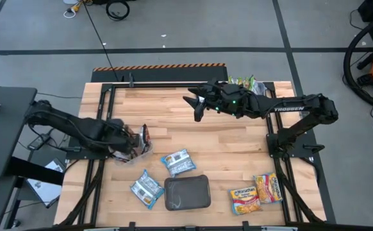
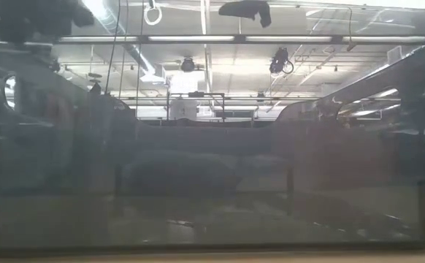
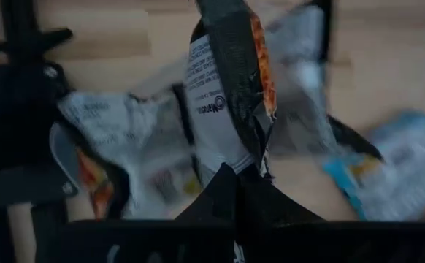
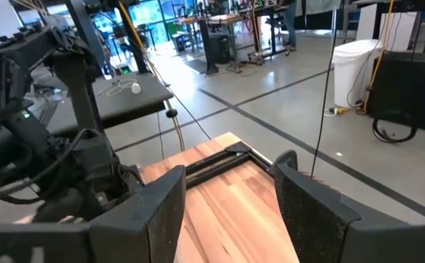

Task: Sort Maruchan noodles
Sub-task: Put the black noodle pack into the bottom transparent bin

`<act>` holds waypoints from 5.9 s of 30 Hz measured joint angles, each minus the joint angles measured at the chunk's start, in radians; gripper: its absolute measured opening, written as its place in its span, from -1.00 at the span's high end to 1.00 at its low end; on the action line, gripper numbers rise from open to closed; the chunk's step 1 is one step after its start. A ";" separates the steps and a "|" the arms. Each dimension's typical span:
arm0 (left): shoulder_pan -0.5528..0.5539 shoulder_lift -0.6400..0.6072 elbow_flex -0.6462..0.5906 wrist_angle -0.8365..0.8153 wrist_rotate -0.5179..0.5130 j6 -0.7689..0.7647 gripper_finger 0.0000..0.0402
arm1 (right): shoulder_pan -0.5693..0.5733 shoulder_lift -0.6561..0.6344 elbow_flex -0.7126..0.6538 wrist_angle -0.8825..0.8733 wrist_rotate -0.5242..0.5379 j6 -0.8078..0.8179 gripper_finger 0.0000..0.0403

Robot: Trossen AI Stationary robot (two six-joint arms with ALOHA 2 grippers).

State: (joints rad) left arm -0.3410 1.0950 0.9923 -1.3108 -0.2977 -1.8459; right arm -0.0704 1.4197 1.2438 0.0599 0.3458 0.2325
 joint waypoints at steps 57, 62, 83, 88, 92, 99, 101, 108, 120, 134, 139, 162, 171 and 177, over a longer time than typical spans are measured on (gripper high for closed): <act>0.235 -0.165 -0.115 0.178 0.255 0.645 0.19 | -0.350 0.583 0.001 -0.277 0.151 -0.263 0.71; 0.235 -0.166 -0.115 0.199 0.202 0.911 0.19 | -0.349 0.575 0.002 -0.276 0.120 -0.216 0.96; 0.313 -0.167 -0.115 0.911 -0.098 1.451 0.19 | -0.180 0.229 0.000 -0.077 -0.440 -0.008 0.97; 0.315 -0.132 -0.115 1.049 -0.080 1.840 0.19 | -0.142 0.230 0.000 -0.080 -0.576 0.103 0.97; 0.316 -0.071 -0.115 1.087 0.030 2.047 0.19 | -0.118 0.230 0.000 -0.082 -0.636 0.142 0.97; 0.316 0.046 -0.115 1.089 0.147 2.111 0.19 | -0.096 0.230 0.000 -0.104 -0.670 0.166 0.96; 0.316 0.065 -0.110 1.085 0.153 2.113 0.19 | -0.094 0.230 0.000 -0.126 -0.668 0.184 0.96; 0.322 0.089 -0.041 0.995 0.146 2.062 0.19 | -0.096 0.230 0.000 -0.143 -0.661 0.227 0.96; 0.322 0.133 0.059 0.884 0.004 2.071 0.05 | -0.095 0.230 0.000 -0.138 -0.655 0.274 0.96; 0.286 0.153 0.057 0.846 0.052 2.121 0.20 | -0.095 0.230 0.000 -0.128 -0.652 0.312 0.96; 0.287 0.215 0.057 0.895 0.005 2.128 -0.26 | -0.095 0.230 0.000 -0.120 -0.656 0.314 0.96; 0.306 0.285 0.057 0.960 -0.015 2.120 -0.57 | -0.095 0.230 0.000 -0.100 -0.707 0.310 0.96; 0.310 0.285 0.057 0.973 0.006 2.130 0.05 | -0.095 0.230 0.000 -0.103 -0.677 0.311 0.93; 0.310 0.285 0.057 0.956 0.003 2.130 0.40 | -0.094 0.229 0.000 -0.071 -0.654 0.315 0.66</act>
State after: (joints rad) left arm -0.0307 1.3800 1.0492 -0.3544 -0.2943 0.2843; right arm -0.1646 1.6491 1.2438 -0.0107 -0.3080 0.5478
